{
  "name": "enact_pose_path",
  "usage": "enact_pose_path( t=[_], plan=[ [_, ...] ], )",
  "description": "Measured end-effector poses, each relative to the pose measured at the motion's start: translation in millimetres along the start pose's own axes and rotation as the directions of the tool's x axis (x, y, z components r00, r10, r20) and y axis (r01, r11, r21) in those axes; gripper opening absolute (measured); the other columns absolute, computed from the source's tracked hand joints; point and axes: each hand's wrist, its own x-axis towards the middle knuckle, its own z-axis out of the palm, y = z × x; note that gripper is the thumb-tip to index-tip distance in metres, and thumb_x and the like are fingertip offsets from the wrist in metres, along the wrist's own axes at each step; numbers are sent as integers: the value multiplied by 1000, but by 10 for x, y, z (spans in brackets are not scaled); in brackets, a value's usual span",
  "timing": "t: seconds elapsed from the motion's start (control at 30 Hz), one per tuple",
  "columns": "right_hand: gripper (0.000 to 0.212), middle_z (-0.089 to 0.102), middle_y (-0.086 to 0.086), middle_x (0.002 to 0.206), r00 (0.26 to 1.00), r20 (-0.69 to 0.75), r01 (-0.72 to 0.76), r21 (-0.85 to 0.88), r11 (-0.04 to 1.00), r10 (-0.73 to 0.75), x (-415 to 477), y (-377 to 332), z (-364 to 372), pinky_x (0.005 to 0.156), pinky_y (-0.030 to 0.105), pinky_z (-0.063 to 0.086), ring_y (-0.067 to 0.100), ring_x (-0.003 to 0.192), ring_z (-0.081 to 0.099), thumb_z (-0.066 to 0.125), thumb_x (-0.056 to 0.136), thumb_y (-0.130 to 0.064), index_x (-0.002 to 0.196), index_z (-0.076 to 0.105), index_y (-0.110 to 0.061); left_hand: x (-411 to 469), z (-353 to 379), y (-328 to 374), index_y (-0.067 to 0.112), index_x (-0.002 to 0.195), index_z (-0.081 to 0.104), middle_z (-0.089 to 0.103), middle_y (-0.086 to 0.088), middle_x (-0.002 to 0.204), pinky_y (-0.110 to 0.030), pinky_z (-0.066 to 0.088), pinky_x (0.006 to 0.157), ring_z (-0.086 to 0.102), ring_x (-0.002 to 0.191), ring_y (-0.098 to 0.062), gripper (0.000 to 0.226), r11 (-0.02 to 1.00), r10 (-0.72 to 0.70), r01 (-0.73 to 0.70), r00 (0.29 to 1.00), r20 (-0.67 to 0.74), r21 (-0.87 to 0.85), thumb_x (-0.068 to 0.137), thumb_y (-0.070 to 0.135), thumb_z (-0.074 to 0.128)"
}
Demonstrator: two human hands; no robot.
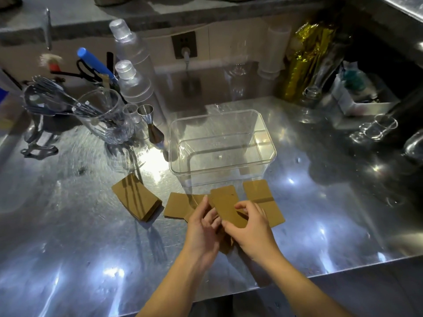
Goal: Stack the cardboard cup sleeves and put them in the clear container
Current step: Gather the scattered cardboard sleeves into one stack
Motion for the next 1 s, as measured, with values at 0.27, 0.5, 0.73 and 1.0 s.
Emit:
enact_pose_path(
  t=[0.27, 0.5, 0.73, 1.0],
  plan=[
    [26, 47, -8, 127, 985, 134, 109, -9, 994, -107, -126, -58, 163, 105, 28, 34, 8, 123, 38, 66, 78, -29, 99, 61, -14, -32, -89, -18, 5, 128, 50, 49, -7, 128, -39, 25, 114, 42, 131, -24, 60, 908, -232, 286, 952, 200, -308, 83, 43, 57],
    [11, 59, -4, 102, 979, -167, 98, -107, 990, -115, 81, 126, -119, 82, 24, 36, 17, 100, 54, 65, 79, -23, 89, 62, -18, 27, -117, -41, 6, 108, 60, 64, -14, 101, -41, 43, 94, 59, 94, -26, 44, 909, -235, 283, 954, 185, -306, 79, 39, 62],
    [66, 35, 8, 146, 982, -187, -105, -586, 803, -8, 156, 593, -278, 106, 41, 20, 26, 133, 28, 55, 78, -55, 130, 38, -16, 115, -81, -102, 5, 104, 63, 61, -10, 85, -38, 47, 74, 56, 76, -22, 45, 914, -232, 276, 957, 172, -298, 77, 40, 64],
    [60, 45, 5, 140, 986, -150, -35, -609, 792, -71, 133, 632, -363, 104, 36, 26, 23, 129, 35, 54, 83, -40, 133, 35, -12, 150, -13, -171, 5, 98, 64, 64, -10, 86, -38, 47, 72, 59, 74, -22, 40, 910, -217, 252, 966, 140, -330, 76, 38, 65]
  ],
)
